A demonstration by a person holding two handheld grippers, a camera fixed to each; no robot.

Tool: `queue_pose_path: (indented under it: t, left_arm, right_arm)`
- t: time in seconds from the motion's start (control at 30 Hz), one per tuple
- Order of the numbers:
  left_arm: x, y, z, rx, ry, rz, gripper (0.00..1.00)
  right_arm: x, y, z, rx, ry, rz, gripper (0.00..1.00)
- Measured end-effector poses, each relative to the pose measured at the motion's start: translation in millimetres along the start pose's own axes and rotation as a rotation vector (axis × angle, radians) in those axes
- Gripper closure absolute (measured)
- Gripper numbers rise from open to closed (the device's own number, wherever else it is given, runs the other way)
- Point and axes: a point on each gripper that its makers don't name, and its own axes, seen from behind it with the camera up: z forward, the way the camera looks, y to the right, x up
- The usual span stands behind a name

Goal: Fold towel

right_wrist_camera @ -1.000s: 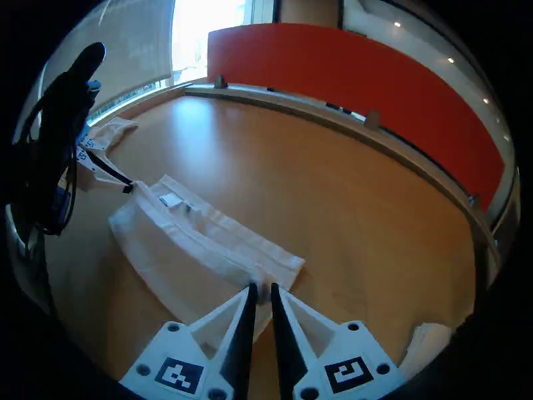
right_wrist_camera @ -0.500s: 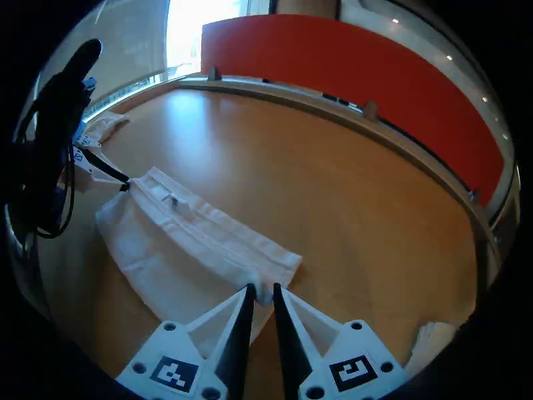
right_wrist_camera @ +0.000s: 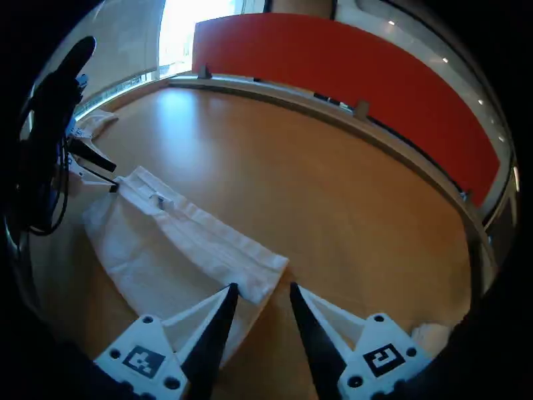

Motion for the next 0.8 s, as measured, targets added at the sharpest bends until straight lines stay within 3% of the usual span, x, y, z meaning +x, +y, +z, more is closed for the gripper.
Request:
queue_pose_path:
  t: [0.07, 0.27, 0.37, 0.8]
  left_arm:
    - [2, -4.3, -1.7, 0.012, 0.008, -0.011, 0.12]
    - [7, -15.6, -9.5, 0.039, 0.032, -0.036, 0.07]
    - [9, -20.1, -13.4, 0.051, 0.043, -0.046, 0.07]
    - [10, -17.9, -21.4, 0.039, 0.062, -0.059, 0.07]
  right_arm:
    - [2, 3, -1.1, -0.008, 0.009, 0.002, 0.31]
    - [8, 9, -5.3, -0.027, 0.026, 0.003, 0.11]
    - [10, 9, -7.0, -0.029, 0.031, 0.003, 0.05]
    - [12, 9, -15.4, -0.034, 0.039, 0.000, 0.04]
